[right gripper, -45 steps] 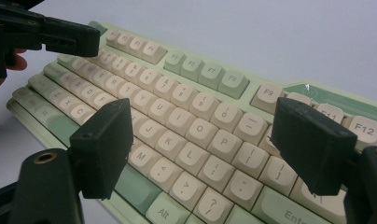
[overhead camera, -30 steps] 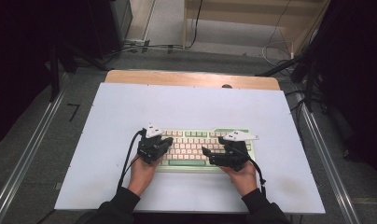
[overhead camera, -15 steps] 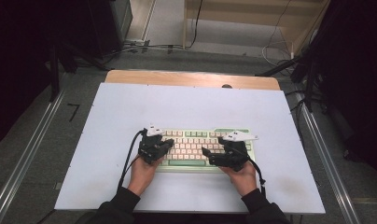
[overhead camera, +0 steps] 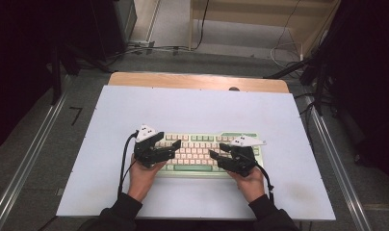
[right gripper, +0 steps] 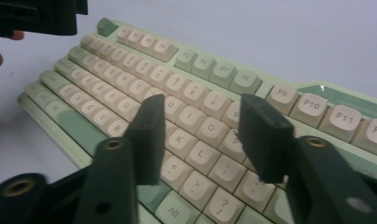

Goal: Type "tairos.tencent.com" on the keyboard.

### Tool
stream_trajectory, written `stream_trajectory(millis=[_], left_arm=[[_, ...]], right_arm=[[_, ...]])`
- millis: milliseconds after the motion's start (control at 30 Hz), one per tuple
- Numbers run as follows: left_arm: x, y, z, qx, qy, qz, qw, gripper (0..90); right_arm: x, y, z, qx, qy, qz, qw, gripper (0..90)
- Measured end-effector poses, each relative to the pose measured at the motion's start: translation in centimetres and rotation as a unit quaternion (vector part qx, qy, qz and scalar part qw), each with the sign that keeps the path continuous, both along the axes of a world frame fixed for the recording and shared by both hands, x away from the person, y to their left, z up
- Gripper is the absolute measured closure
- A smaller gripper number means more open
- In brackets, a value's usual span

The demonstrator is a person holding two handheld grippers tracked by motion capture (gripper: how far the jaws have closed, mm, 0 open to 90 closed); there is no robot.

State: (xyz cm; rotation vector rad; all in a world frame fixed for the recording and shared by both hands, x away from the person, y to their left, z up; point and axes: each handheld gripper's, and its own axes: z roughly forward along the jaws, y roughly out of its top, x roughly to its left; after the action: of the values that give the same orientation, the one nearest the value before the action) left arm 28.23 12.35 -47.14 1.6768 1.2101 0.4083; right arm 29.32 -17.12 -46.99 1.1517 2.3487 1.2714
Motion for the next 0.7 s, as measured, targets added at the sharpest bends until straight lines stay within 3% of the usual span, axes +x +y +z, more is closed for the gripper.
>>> stream_trajectory(millis=[133, 300, 700], left_arm=[[0.0, 0.4, -0.1, 0.002, -0.001, 0.012, 0.9999, 24.9], [-0.1, 0.4, -0.1, 0.005, -0.002, 0.013, 0.9999, 25.1], [-0.2, 0.2, -0.2, 0.008, -0.002, 0.015, 0.9998, 25.4]], right_arm=[[-0.1, 0.3, 0.0, 0.002, -0.002, 0.015, 0.9999, 71.9], [-0.2, 0.9, -0.1, 0.004, -0.008, 0.031, 0.9995, 86.7], [-0.8, 3.7, -1.3, -0.029, 0.000, 0.083, 0.9962, 87.6]])
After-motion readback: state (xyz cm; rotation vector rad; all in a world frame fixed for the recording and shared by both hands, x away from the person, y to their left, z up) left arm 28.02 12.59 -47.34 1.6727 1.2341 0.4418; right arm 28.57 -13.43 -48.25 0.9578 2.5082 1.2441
